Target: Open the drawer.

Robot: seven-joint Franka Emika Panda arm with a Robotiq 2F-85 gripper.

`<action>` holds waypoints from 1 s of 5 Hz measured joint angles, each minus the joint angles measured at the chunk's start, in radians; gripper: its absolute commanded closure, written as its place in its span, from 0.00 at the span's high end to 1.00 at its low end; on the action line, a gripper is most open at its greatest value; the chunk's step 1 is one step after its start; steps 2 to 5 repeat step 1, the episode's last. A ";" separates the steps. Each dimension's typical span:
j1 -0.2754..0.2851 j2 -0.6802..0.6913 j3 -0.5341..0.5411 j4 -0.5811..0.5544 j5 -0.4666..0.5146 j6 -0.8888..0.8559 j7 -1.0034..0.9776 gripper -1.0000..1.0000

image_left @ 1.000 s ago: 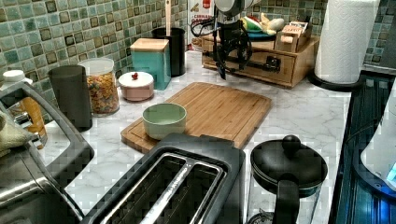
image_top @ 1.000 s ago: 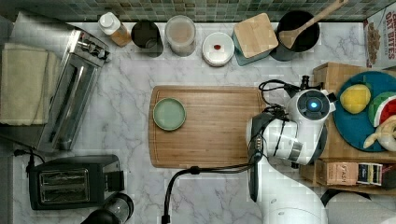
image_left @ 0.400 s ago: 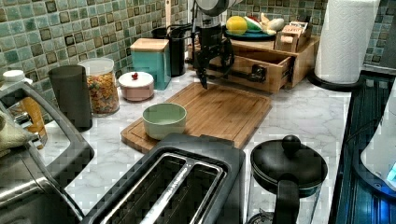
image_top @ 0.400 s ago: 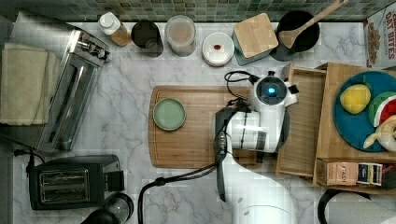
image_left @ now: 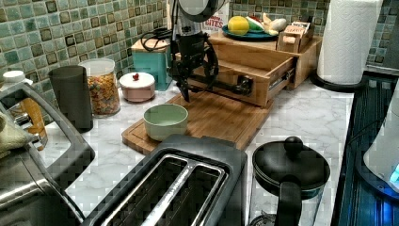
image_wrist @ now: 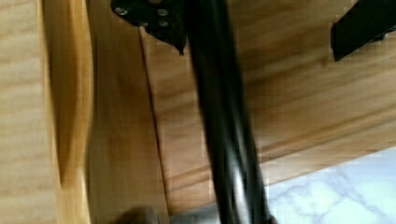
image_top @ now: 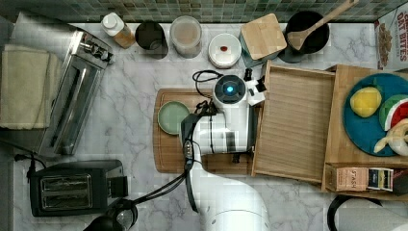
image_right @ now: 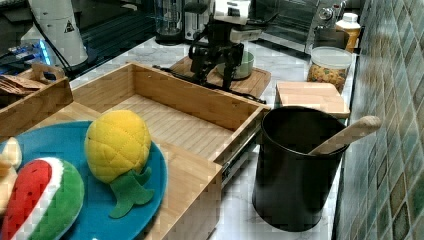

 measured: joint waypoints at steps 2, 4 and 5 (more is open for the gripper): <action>0.000 -0.017 -0.010 -0.020 0.005 0.010 0.012 1.00; 0.000 -0.017 -0.010 -0.020 0.005 0.010 0.012 1.00; 0.000 -0.017 -0.010 -0.020 0.005 0.010 0.012 1.00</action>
